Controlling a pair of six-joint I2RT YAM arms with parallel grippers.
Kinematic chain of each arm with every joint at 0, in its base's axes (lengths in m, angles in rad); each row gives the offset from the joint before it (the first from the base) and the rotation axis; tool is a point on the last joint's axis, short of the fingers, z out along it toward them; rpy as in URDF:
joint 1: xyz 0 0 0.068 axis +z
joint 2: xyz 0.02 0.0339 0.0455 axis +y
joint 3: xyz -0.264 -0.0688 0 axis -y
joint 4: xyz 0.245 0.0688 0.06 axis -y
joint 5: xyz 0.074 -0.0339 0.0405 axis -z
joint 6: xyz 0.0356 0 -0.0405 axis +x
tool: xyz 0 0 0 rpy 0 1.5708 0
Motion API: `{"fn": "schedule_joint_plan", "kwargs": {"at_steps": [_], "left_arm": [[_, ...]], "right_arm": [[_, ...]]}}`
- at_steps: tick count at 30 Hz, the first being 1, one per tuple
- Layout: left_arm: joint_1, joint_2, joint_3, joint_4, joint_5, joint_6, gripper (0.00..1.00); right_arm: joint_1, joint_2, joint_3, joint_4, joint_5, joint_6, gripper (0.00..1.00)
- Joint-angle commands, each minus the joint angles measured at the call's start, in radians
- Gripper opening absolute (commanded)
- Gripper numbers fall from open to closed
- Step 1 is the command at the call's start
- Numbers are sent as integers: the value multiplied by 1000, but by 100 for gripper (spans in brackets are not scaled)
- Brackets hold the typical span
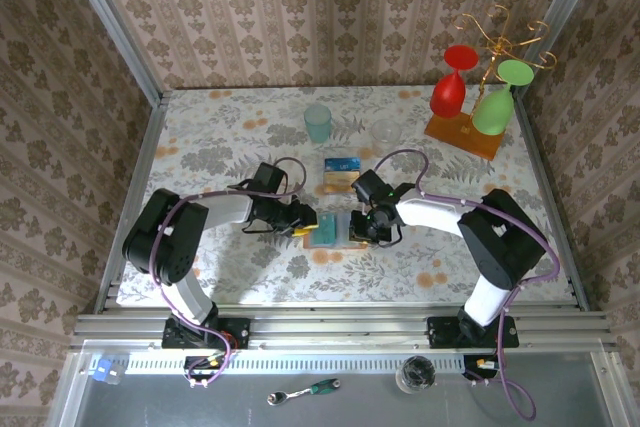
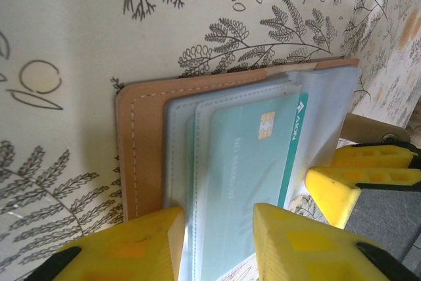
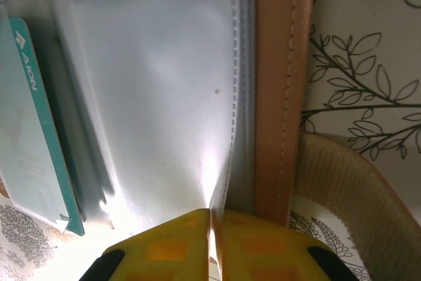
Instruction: Take the credit cards out of the card holder
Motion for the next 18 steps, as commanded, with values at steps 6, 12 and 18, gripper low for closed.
{"fn": "schedule_joint_plan", "kwargs": {"at_steps": [6, 12, 18], "left_arm": [[6, -42, -25, -65, -13, 15, 34], [8, -80, 9, -94, -23, 20, 35], [11, -97, 44, -127, -24, 31, 34]], "right_arm": [[-5, -50, 64, -207, 120, -60, 23], [-3, -85, 136, -272, 141, -84, 28], [-3, -92, 189, -196, 60, -83, 28]]}}
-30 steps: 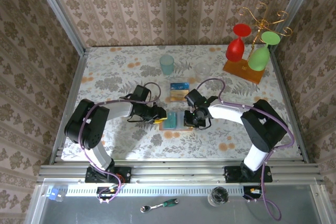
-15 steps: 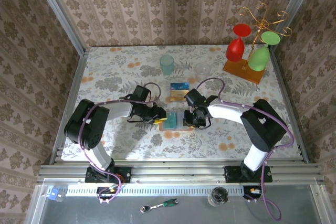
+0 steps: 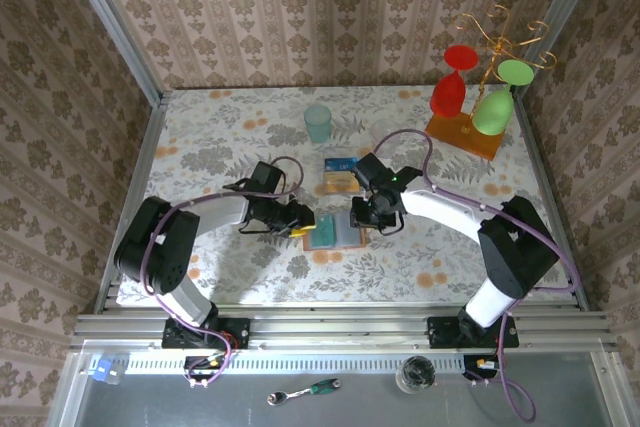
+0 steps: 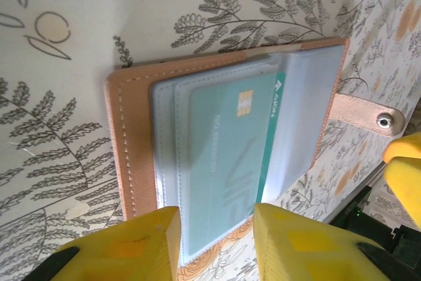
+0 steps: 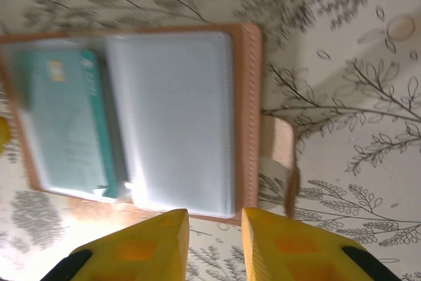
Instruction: Take the credit cards out of the card holder
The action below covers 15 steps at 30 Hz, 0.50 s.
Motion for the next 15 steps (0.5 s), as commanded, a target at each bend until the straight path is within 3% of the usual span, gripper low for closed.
{"fn": "schedule_joint_plan", "kwargs": {"at_steps": [1, 6, 15], "left_arm": [[9, -28, 40, -42, -7, 30, 33], [9, -15, 51, -40, -7, 31, 26], [6, -2, 47, -15, -35, 14, 16]], "right_arm": [[-3, -5, 32, 49, -76, -5, 28], [-1, 97, 74, 157, -220, 20, 18], [-4, 214, 92, 192, -217, 5, 16]]}}
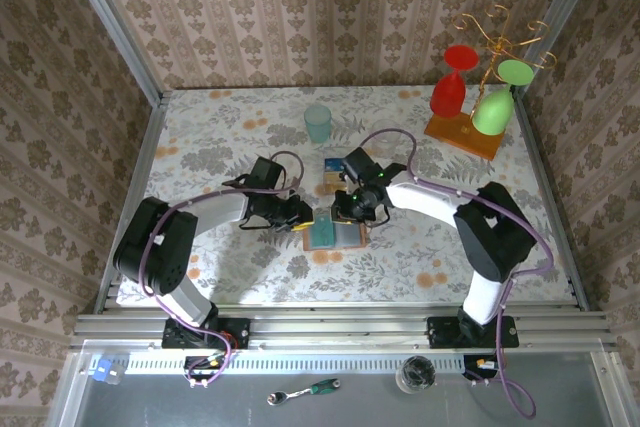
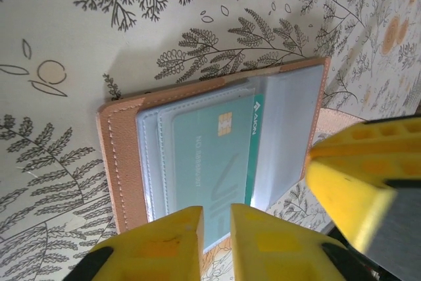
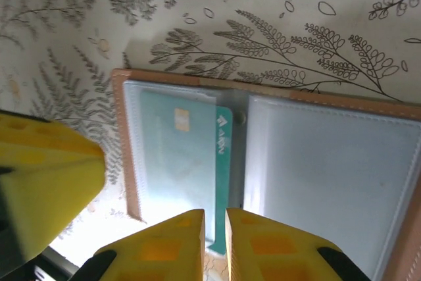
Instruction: Take the credit cards out of the card holder
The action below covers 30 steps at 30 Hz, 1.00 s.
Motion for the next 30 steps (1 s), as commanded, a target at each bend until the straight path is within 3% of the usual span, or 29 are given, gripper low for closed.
{"fn": "schedule_joint_plan", "kwargs": {"at_steps": [1, 6, 30], "left_arm": [[4, 6, 19, -6, -5, 0, 14], [0, 21, 23, -9, -8, 1, 10], [-41, 72, 57, -44, -38, 29, 5]], "right_arm": [[-4, 31, 24, 20, -16, -5, 16], [-5, 46, 21, 17, 31, -18, 16], [-26, 43, -43, 42, 61, -23, 14]]}}
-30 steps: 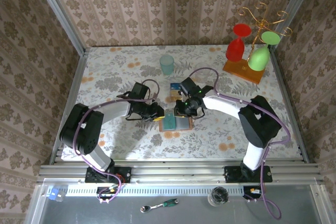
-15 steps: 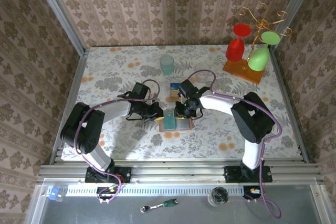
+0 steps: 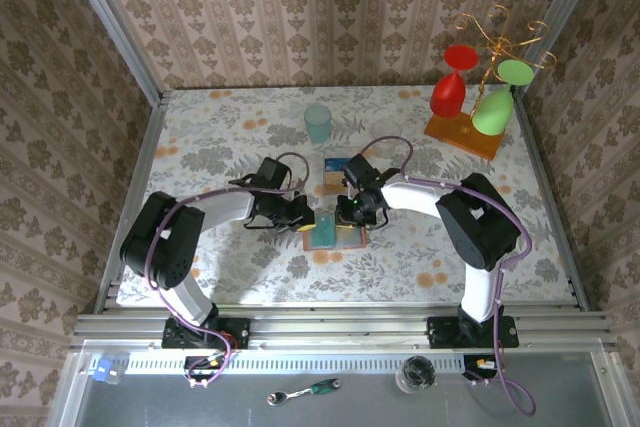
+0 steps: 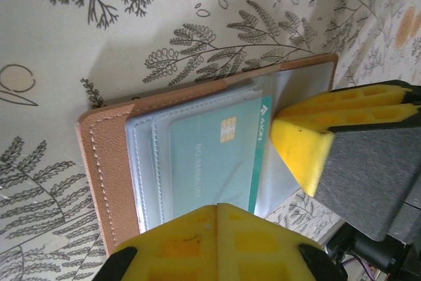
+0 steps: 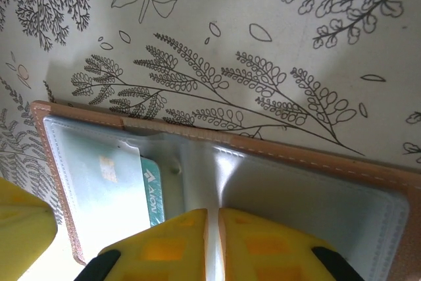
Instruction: Take the credit cards out of the card holder
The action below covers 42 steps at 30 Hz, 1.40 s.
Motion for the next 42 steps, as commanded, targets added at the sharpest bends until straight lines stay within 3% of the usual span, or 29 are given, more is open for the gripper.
{"fn": "schedule_joint_plan", "kwargs": {"at_steps": [1, 19, 31, 42], "left_arm": [[-10, 13, 28, -45, -28, 33, 4], [-44, 18, 58, -83, -54, 53, 0], [-44, 45, 39, -90, -74, 67, 0], [-44, 40, 43, -92, -67, 64, 0]], "right_arm": [[-2, -21, -5, -34, 32, -13, 14], [3, -50, -17, 80, -152, 60, 19], [9, -18, -44, 113, -197, 75, 23], [10, 7, -63, 148, -227, 81, 21]]}}
